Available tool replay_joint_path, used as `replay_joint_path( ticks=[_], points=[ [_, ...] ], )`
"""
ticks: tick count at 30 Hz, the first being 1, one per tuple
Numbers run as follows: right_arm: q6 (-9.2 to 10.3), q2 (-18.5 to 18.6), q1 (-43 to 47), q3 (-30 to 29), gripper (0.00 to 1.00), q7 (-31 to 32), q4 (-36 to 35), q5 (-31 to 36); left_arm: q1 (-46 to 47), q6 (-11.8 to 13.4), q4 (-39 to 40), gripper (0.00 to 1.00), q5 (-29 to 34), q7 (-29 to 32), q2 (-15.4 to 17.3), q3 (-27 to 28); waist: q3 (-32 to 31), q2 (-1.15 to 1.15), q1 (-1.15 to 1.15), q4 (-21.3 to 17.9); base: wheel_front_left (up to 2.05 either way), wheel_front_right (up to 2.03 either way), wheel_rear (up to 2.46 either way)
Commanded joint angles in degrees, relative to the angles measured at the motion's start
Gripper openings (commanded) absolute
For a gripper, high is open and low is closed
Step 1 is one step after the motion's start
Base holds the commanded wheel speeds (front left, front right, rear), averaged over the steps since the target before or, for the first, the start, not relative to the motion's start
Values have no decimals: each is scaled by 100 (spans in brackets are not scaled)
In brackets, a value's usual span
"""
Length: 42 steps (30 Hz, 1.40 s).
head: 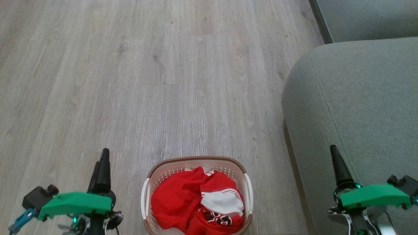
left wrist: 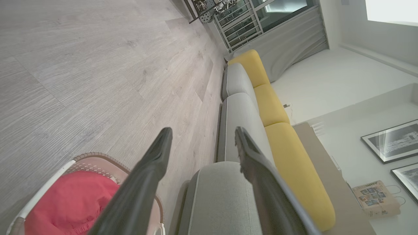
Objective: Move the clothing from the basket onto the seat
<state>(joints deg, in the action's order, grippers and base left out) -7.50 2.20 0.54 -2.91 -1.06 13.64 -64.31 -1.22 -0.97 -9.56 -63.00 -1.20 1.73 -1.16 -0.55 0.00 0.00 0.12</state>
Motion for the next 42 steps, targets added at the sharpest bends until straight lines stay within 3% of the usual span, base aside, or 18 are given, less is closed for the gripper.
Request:
replay_joint_path(
  ticks=[1,22,42],
  points=[
    [0,46,-273,81,100,-80,-266,192,149,23,257,100,191,-76,66,46,0,0,0,2,0,0,0],
    [1,52,-294,412,100,-434,-423,1839,-45,338,486,100,2133,-428,127,-207,13,0,0,16,0,0,0],
    [1,57,-334,694,100,-755,-428,3168,-219,620,493,100,3467,-746,206,-414,8,0,0,20,0,0,0]
  ],
)
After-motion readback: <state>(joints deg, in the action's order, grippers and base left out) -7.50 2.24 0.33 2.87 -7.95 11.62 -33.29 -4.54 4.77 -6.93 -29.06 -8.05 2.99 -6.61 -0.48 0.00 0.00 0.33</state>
